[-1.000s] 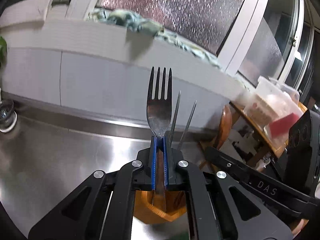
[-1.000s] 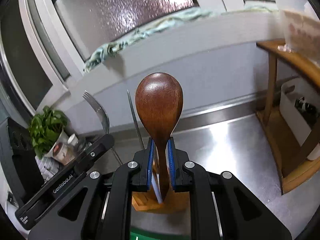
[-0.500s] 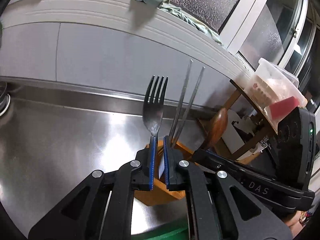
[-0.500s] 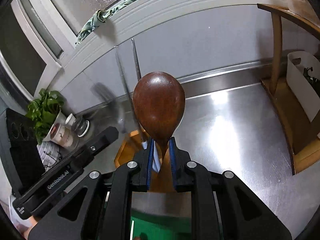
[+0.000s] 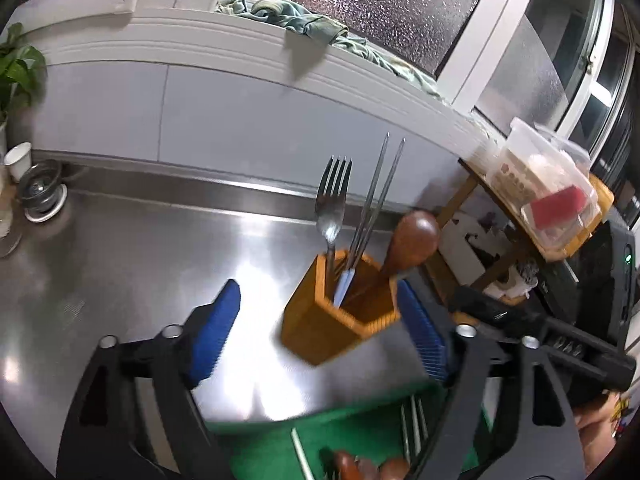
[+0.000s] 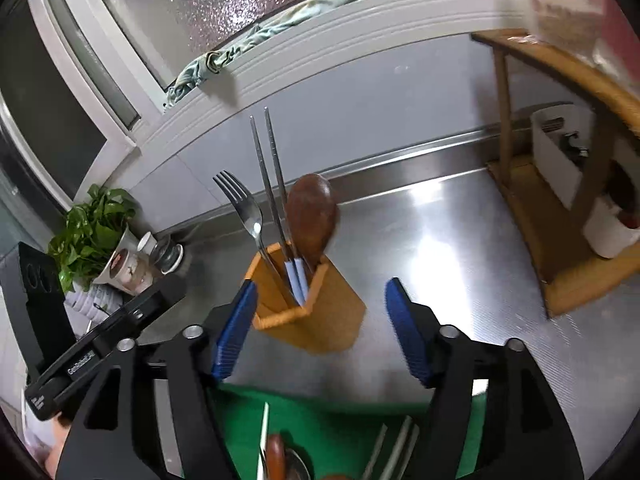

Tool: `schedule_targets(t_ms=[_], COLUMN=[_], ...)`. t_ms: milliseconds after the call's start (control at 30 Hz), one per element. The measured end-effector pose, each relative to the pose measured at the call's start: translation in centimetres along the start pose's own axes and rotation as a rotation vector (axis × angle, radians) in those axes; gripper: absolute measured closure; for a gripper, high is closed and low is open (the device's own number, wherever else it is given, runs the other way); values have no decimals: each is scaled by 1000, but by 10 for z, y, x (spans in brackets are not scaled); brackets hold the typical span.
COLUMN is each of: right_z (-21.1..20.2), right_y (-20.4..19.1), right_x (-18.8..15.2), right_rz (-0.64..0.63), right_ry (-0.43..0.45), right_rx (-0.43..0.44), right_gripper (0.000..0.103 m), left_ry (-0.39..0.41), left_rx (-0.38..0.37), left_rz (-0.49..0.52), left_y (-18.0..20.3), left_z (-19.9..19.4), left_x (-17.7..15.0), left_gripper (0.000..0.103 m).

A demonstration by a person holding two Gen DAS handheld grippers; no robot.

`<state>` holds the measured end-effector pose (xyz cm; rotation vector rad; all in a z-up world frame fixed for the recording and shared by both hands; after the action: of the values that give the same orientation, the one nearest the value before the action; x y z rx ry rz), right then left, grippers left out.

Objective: Organize utensils
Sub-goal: 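Grasp another silver fork with the left tool while the right tool grasps a metal chopstick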

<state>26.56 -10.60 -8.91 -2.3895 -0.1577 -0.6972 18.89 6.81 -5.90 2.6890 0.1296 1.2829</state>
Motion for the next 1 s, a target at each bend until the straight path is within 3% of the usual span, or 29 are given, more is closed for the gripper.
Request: schedule_targets(t_ms=[100,200,533,800,867,933,967,1000], right_z=[-17,-29,-52,-53,-49,-42,-39,-35], right_y=[4,12,31,47,54,60,63,67], right_x=[-11,-27,-86,-123,-131,-140,-144,-148], right_rz=[-33,-50,-10,39,57,90,108,122], right_ry=[-26,-86,-331,-456,-478,-516,-537,-559], right_rx=[-51,-111,-139,-198,-222,-236,-238,-246], right_gripper=[15,6,6,7,13,38,46,62], left_ry=[-44,-97,-317,-506,-549,-576,-587,-595], left_rx=[-5,-29,-60,-81,-88,-94,-97,-103], left_rz=[-6,-33,-105,-66,-61,-67,-74,-81], left_y=[3,8,29,46,49,51,52,52], left_z=[-13,-26,-53,-49,-45,-42,-40,-38], left_x=[-12,-26,-76,-127,-139,-148,-152,-156], left_gripper=[11,8,8,8,8,9,14,24])
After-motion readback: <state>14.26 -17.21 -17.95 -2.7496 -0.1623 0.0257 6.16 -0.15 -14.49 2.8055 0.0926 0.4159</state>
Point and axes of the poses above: each gripper's, at about its wrist camera, not at the fingertips, and z roughly the way its jaws point, y to its right, x to its top, the point moved 6 cm from there along z, roughly the way its jaws point, and after that the axes turned 14 degrees about z, right-handed, at the moved point
